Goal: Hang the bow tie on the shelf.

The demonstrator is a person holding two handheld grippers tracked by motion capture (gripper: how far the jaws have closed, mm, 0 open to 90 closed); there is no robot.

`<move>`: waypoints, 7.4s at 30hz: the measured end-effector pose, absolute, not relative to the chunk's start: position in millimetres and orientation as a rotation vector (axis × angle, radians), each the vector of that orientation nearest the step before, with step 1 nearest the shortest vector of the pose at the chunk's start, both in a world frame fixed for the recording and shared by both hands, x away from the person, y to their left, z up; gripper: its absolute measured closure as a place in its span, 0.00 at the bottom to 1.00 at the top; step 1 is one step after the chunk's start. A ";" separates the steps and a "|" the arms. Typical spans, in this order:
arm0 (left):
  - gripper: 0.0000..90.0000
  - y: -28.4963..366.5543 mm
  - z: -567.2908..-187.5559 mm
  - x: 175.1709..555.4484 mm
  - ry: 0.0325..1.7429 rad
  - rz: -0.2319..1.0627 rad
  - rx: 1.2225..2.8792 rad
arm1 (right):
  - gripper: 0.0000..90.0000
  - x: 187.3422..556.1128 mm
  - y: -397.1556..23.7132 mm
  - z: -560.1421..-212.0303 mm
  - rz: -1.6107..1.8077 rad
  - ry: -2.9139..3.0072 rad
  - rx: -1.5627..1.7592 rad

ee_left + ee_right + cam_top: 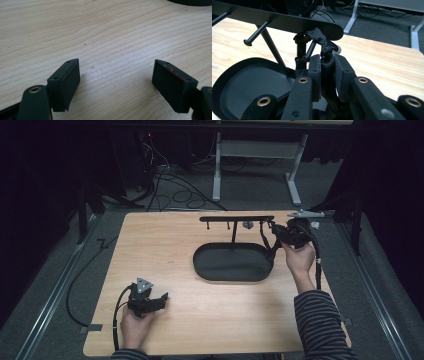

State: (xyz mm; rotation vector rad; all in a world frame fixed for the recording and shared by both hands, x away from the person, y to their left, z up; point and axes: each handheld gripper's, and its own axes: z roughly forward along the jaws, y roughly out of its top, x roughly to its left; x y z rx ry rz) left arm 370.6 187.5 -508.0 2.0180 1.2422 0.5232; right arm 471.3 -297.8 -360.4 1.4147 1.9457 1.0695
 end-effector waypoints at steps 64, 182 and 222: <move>0.26 187.4 -508.1 370.6 1.240 0.523 2.018 | 0.62 403.6 -341.9 -337.1 1.249 1.802 1.404; 0.26 187.4 -508.0 370.6 1.241 0.524 2.022 | 0.60 322.6 -346.7 -410.8 1.368 1.877 1.445; 0.26 187.4 -508.0 370.5 1.241 0.526 2.022 | 0.59 336.8 -320.6 -449.2 1.310 1.975 1.477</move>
